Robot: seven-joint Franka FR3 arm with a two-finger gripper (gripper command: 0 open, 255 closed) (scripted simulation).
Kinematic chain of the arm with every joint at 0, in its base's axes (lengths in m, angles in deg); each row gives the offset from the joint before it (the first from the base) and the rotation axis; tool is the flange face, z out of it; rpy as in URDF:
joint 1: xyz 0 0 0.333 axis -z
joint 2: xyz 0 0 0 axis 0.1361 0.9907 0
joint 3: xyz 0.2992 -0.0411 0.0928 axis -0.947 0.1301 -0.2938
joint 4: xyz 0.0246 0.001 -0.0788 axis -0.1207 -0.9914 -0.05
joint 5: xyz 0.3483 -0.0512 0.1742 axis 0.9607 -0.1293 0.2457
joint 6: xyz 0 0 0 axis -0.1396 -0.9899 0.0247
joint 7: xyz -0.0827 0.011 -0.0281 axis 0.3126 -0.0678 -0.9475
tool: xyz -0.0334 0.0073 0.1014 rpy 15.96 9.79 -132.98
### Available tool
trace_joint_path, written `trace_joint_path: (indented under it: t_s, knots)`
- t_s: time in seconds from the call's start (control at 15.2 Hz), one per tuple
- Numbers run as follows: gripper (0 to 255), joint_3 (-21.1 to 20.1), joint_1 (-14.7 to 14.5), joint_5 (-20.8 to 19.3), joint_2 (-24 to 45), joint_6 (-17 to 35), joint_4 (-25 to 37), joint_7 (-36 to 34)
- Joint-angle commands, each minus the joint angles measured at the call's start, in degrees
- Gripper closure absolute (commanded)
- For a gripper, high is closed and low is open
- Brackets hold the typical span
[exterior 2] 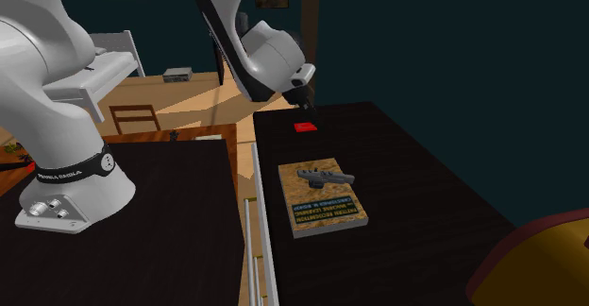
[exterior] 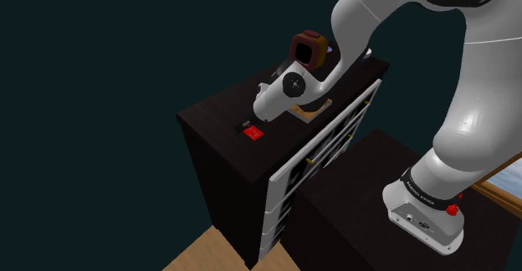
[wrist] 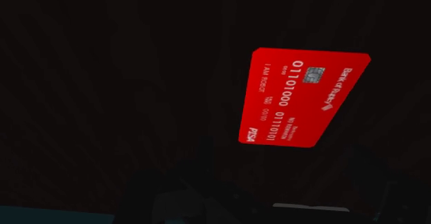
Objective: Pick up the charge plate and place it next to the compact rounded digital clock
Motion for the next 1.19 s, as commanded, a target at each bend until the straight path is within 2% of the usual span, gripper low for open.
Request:
trace_joint_path:
  t_s: [0.0,0.46,0.53,1.12]
  knots:
    - [0,0.21,-0.24,-0.81,1.32,-0.41,0.97,-0.29]
    - [0,0.21,-0.23,-0.8,1.3,-0.4,0.96,-0.29]
    - [255,0.21,-0.23,-0.8,1.3,-0.4,0.96,-0.29]
    - [255,0.21,-0.24,-0.81,1.32,-0.41,0.97,-0.29]
